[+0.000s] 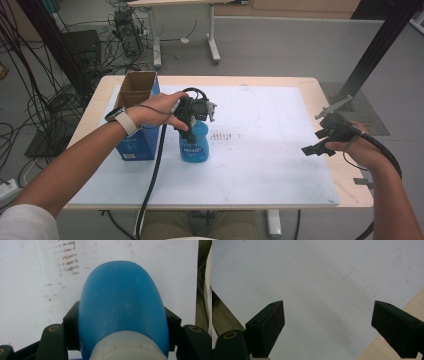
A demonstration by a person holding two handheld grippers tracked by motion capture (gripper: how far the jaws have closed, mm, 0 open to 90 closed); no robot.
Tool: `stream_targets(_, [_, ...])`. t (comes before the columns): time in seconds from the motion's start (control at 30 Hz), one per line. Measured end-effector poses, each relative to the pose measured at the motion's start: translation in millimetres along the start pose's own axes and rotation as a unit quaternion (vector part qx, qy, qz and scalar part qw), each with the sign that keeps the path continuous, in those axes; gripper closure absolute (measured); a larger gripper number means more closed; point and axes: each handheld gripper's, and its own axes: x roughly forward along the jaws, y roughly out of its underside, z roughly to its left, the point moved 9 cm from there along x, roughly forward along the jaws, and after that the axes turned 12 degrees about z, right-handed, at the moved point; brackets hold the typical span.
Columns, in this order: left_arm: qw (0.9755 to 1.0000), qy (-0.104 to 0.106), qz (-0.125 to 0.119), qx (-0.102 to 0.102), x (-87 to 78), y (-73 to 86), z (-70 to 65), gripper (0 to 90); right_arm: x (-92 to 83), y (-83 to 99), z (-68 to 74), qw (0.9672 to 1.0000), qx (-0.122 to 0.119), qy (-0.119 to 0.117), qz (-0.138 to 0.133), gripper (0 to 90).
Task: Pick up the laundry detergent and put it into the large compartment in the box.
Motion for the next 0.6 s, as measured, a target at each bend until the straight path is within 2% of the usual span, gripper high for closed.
stream_targets(0.13, [1.0000,-0.004,0.004,0.005,-0.1,-1.5,-1.6,37.1,-0.1,0.5,-0.3,1.0000,0.001,0.001,0.002,11.6])
stream_targets(0.6, [1.0000,-0.006,0.006,0.001,0.0,-2.3,-2.6,36.9,-1.6,-2.2,0.1,1.0000,0.000,0.002,0.002,11.6])
